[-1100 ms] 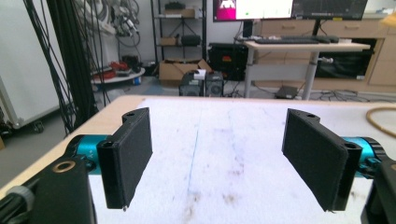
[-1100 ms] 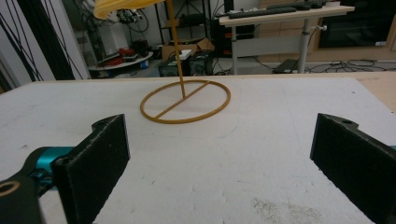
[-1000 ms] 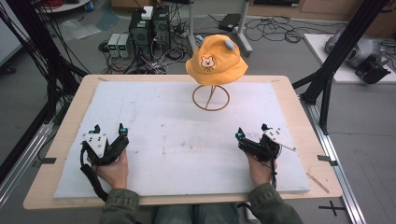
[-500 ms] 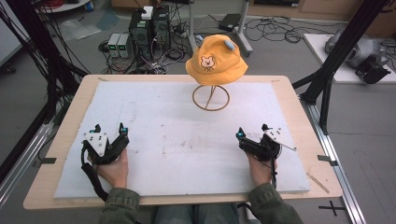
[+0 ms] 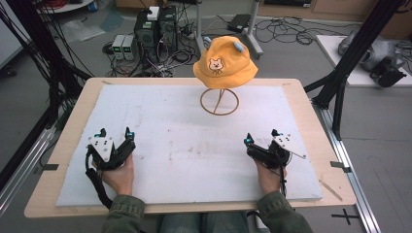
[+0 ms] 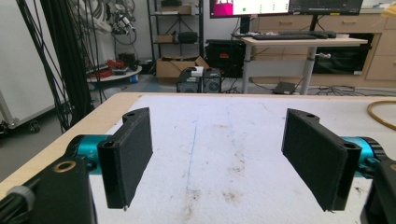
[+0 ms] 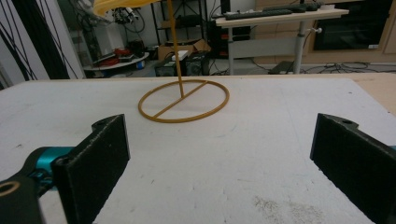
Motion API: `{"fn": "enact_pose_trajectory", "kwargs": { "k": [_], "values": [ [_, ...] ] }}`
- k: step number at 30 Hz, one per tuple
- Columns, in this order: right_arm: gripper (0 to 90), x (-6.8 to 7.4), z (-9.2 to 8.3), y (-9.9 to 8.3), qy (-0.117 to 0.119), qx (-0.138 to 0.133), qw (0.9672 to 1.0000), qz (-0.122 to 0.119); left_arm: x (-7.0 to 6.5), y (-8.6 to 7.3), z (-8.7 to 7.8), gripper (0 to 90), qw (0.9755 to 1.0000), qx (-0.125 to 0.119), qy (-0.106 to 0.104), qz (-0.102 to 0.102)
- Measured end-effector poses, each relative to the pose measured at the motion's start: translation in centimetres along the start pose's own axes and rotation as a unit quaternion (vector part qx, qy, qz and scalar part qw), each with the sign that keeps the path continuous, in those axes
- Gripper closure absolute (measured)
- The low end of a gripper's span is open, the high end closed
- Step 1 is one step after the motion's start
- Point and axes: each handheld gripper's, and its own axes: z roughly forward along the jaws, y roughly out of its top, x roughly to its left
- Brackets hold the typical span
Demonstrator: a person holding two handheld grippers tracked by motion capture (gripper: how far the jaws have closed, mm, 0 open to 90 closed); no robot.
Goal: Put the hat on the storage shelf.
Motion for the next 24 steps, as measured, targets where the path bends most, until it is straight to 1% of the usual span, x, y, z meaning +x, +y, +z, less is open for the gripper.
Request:
{"fn": "enact_pose_trajectory", "kwargs": {
  "k": [7,11,19,24],
  "values": [
    [4.3,-0.06,-0.21,0.05,-0.001,-0.003,1.0,-0.001,0.04,-0.02,0.07,24.7,1.0,0.003,0.004,0.0],
    [4.3,-0.24,-0.33,0.11,-0.004,-0.006,1.0,-0.001,-0.05,0.01,0.11,24.7,1.0,0.0,0.003,0.0],
    [4.3,-0.41,-0.5,0.03,-0.004,-0.003,1.0,0.002,-0.13,0.0,0.12,24.7,1.0,0.004,0.001,0.004],
    [4.3,-0.38,-0.42,0.03,-0.005,-0.004,1.0,-0.006,-0.23,-0.01,0.18,24.7,1.0,0.006,-0.001,0.006]
  ]
}}
